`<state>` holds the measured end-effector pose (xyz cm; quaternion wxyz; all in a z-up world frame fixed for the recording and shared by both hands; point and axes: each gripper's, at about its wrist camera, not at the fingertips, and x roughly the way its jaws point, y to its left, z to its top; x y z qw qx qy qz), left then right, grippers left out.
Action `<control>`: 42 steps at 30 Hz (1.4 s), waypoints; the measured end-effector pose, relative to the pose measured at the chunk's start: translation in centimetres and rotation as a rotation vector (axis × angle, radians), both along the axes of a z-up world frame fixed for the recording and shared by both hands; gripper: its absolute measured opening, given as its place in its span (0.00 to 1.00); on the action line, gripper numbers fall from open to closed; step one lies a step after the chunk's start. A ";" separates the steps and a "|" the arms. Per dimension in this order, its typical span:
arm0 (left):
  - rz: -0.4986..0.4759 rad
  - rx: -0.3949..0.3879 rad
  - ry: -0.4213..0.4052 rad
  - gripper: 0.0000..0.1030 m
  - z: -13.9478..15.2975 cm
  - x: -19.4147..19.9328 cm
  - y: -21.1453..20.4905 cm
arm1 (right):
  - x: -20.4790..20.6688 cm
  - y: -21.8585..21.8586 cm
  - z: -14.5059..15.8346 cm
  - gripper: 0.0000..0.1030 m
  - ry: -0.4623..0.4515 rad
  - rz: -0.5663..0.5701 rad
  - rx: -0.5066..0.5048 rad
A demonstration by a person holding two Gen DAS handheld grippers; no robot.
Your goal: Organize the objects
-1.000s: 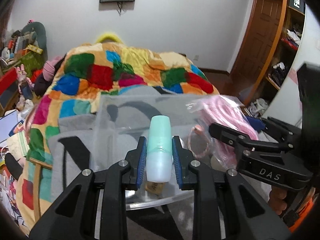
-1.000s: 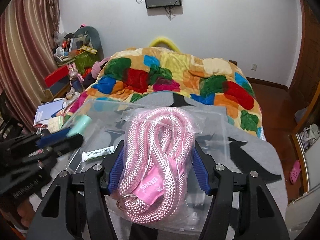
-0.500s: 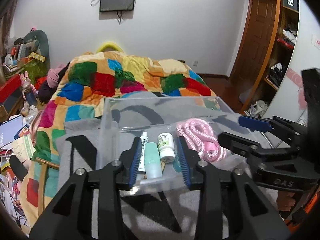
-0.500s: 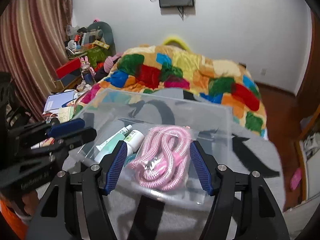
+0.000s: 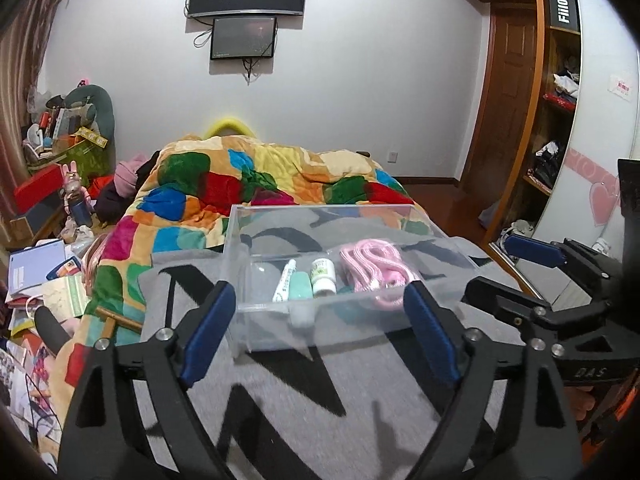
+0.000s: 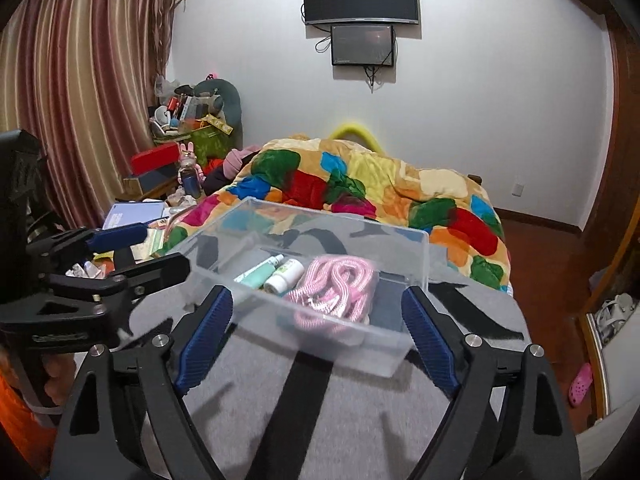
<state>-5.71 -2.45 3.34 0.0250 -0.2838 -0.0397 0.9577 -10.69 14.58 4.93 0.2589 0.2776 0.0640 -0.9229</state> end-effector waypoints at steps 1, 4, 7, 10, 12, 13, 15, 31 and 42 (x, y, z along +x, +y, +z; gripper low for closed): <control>-0.002 -0.003 -0.001 0.85 -0.3 0.4 0.1 | 0.2 0.1 -0.2 0.82 -0.003 -0.002 -0.002; -0.007 0.006 -0.011 0.85 -1.1 1.0 0.5 | 0.3 0.3 -0.9 0.82 -0.028 0.001 -0.014; -0.016 0.016 -0.025 0.85 -1.8 1.2 0.7 | 0.3 0.4 -1.7 0.82 -0.039 -0.010 -0.007; -0.014 0.008 -0.029 0.85 -2.1 1.2 1.0 | 0.4 0.6 -2.4 0.82 -0.051 -0.005 -0.002; -0.014 0.014 -0.030 0.85 -2.1 1.1 0.9 | 0.4 0.6 -2.6 0.82 -0.048 -0.011 0.005; -0.013 0.016 -0.030 0.85 -2.1 1.1 0.8 | 0.4 0.7 -2.7 0.82 -0.049 -0.012 0.005; -0.010 0.018 -0.031 0.85 -2.2 1.1 0.7 | 0.4 0.8 -2.8 0.82 -0.057 -0.009 -0.002; -0.010 0.021 -0.027 0.85 -2.2 1.3 0.7 | 0.7 1.2 -2.6 0.82 -0.049 -0.014 -0.008; -0.021 0.027 -0.033 0.85 -2.0 1.3 0.9 | 0.8 1.3 -2.6 0.82 -0.056 -0.015 -0.012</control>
